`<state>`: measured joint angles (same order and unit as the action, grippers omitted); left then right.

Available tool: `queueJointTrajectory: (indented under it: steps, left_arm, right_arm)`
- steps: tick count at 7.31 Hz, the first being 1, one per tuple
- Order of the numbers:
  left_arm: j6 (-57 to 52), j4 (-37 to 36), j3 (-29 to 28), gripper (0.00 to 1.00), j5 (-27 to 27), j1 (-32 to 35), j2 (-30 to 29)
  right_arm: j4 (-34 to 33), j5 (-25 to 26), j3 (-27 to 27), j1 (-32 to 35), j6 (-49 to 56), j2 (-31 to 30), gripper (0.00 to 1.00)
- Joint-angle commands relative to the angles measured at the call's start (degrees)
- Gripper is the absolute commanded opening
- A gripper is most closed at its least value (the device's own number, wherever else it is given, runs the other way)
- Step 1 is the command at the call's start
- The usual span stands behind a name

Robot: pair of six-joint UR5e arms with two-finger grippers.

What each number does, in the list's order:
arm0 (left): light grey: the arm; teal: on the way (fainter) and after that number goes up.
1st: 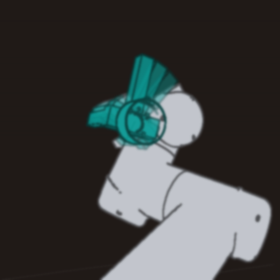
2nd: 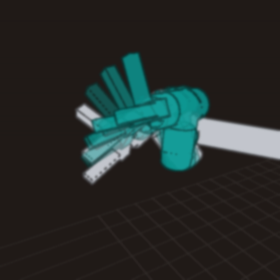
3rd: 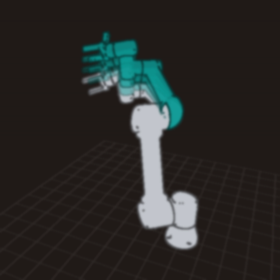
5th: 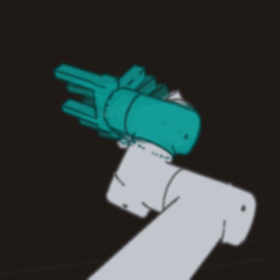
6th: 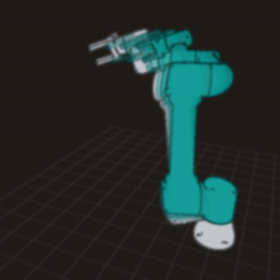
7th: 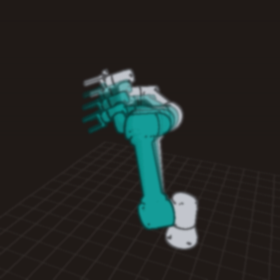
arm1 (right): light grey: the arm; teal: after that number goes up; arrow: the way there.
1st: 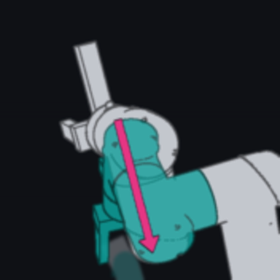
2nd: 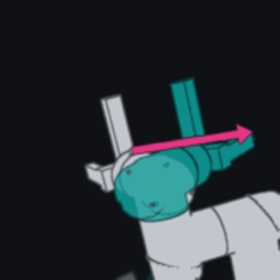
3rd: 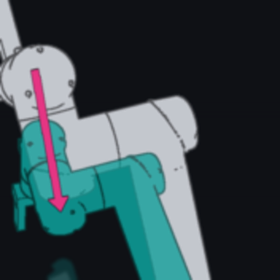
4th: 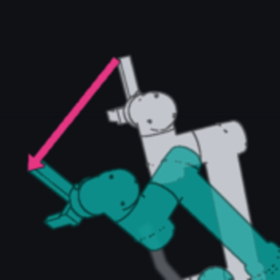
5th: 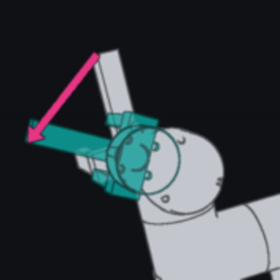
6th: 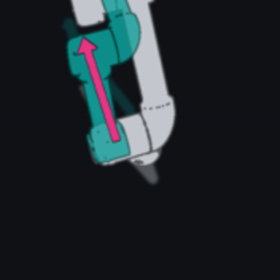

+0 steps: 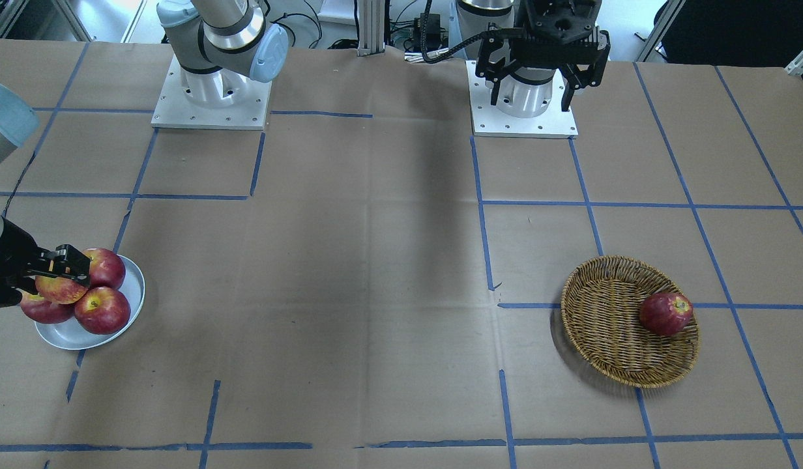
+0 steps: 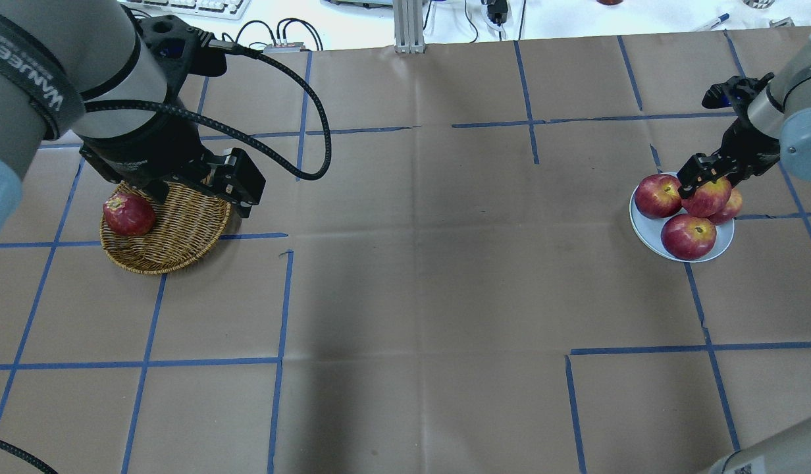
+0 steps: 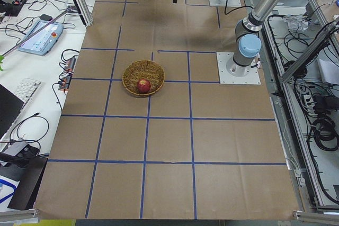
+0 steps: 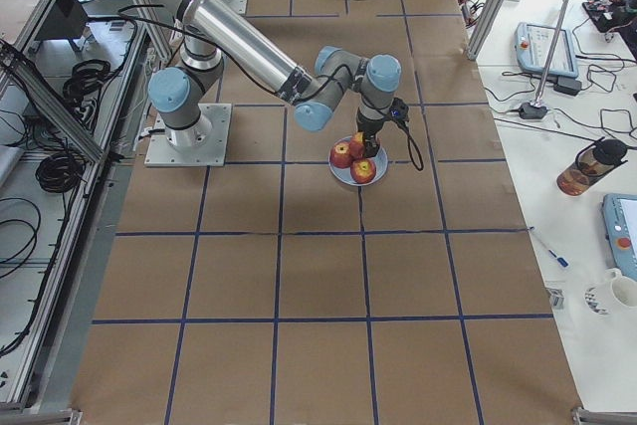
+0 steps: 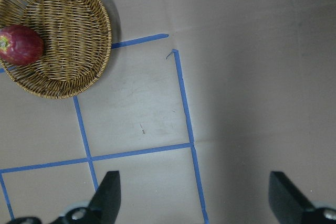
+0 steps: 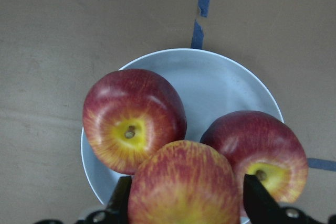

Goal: Transfer apple from basket to plate

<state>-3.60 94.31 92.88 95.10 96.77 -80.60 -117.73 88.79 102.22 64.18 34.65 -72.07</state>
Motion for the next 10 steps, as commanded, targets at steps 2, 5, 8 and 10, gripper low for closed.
queueJointTrajectory:
  steps: [2,5,8,10]
  left_arm:
    - [-0.09,0.00,0.02,0.99,0.00,0.00,0.00]
    - [-0.09,0.00,-0.06,0.99,0.00,0.00,0.00]
    - [-0.09,0.00,-0.06,0.99,0.00,0.00,0.00]
    - [-0.09,0.00,-0.06,0.99,0.00,0.00,-0.09]
  right_arm:
    - [4.14,-0.45,-2.10,2.42,-0.72,-6.11,1.00]
    - [18.10,0.24,-8.51,10.84,-12.53,-12.98,1.00]
    - [33.05,0.34,-16.50,22.19,-32.31,-15.47,1.00]
    - [33.79,0.42,-16.88,24.75,-36.40,-15.29,1.00]
